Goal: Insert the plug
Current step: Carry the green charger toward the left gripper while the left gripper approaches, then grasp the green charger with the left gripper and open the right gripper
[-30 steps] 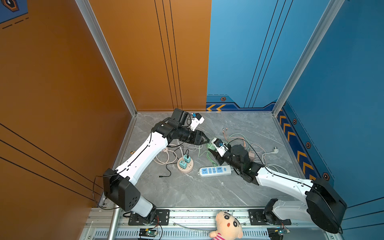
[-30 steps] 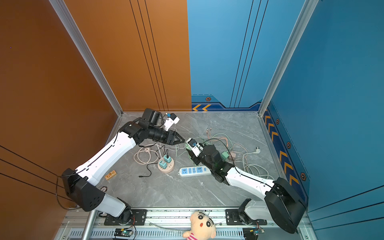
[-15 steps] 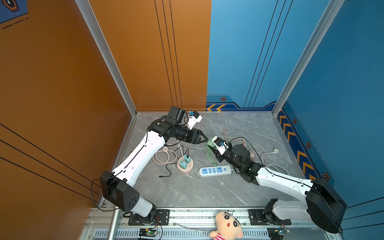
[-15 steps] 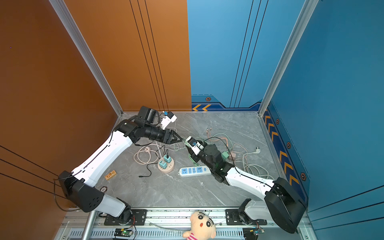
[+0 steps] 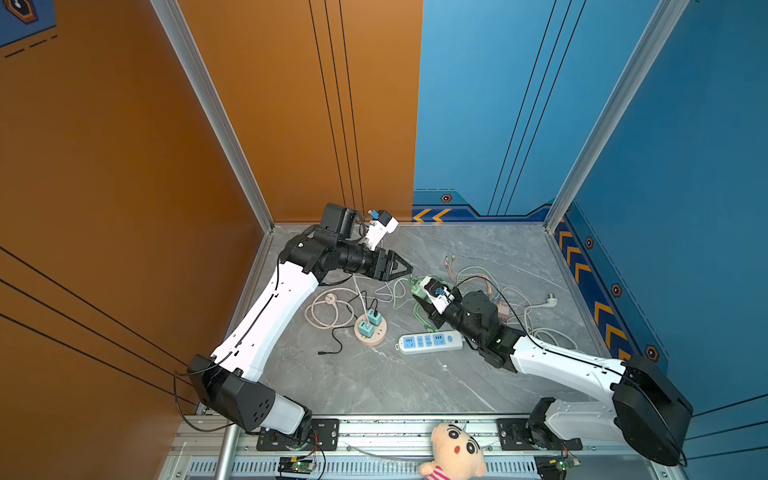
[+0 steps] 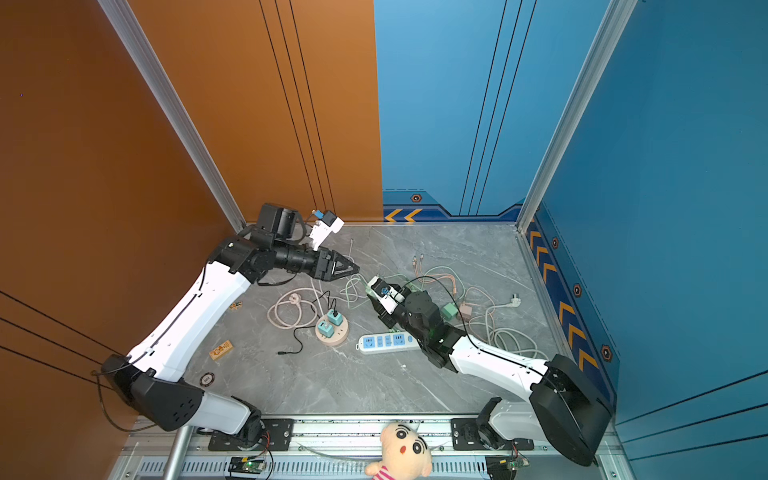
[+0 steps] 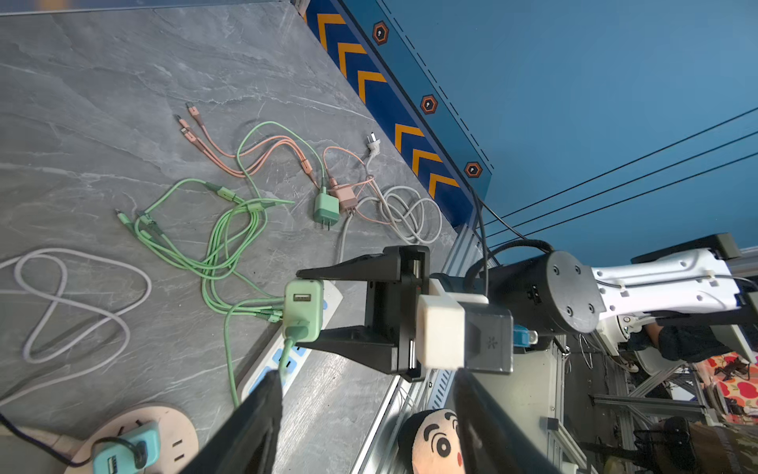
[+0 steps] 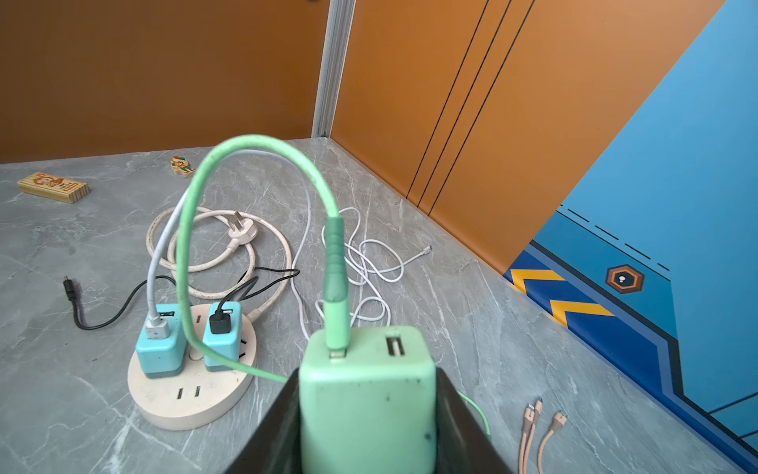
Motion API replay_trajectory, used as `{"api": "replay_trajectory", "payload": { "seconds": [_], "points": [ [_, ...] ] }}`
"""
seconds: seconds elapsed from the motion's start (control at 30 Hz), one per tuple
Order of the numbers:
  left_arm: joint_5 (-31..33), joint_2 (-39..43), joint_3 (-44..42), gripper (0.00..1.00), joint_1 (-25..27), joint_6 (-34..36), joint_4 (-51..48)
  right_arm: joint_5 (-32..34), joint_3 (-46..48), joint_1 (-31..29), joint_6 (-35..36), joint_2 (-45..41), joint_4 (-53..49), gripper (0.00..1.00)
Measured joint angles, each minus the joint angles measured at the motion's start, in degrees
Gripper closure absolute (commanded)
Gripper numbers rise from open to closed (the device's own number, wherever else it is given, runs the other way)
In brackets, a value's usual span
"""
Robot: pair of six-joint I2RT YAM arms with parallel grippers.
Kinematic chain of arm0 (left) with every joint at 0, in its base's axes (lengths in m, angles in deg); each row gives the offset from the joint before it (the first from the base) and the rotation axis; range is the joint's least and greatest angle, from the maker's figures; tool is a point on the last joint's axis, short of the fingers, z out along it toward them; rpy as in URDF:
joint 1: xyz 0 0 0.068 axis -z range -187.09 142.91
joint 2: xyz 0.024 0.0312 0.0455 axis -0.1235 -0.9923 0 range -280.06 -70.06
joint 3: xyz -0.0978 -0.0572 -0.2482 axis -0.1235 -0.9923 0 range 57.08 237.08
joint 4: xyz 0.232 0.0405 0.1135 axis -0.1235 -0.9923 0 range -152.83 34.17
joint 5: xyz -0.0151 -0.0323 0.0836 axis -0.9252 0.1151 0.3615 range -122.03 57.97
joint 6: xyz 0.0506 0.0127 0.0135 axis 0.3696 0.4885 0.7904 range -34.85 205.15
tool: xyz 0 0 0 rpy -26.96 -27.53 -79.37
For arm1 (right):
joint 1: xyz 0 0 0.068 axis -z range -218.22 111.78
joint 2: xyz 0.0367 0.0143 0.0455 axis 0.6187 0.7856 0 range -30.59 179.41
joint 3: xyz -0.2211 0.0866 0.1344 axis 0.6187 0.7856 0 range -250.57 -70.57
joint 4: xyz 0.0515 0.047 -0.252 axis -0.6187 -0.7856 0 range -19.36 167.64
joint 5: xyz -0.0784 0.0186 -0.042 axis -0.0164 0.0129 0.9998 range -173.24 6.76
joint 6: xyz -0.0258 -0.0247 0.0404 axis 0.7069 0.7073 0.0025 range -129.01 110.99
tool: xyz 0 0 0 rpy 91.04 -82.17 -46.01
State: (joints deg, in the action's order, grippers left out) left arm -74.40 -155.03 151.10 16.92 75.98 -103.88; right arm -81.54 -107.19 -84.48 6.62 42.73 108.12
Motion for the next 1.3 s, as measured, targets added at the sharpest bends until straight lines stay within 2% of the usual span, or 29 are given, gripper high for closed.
{"api": "replay_trajectory", "payload": {
  "seconds": [0.43,0.67,0.97,1.23,1.3],
  "points": [
    [3.2,-12.2,1.0,0.34,1.1,5.2,-4.1,0.0,0.0,-1.0,1.4,0.0,0.1,0.87],
    [3.1,-12.8,3.7,0.36,4.5,8.3,-7.0,0.0,-0.3,-1.1,2.4,0.7,0.2,0.87],
    [4.3,-15.1,6.9,0.41,5.5,11.8,-13.0,-0.2,-0.4,-1.5,2.6,1.1,0.2,0.87],
    [6.2,-18.2,8.6,0.54,8.0,12.8,-15.4,-0.1,-0.4,-1.8,2.6,1.1,0.2,0.87],
    [6.9,-18.4,9.1,0.62,8.0,12.7,-15.8,-0.1,-0.4,-1.8,2.6,1.1,0.2,0.87]
  ]
}}
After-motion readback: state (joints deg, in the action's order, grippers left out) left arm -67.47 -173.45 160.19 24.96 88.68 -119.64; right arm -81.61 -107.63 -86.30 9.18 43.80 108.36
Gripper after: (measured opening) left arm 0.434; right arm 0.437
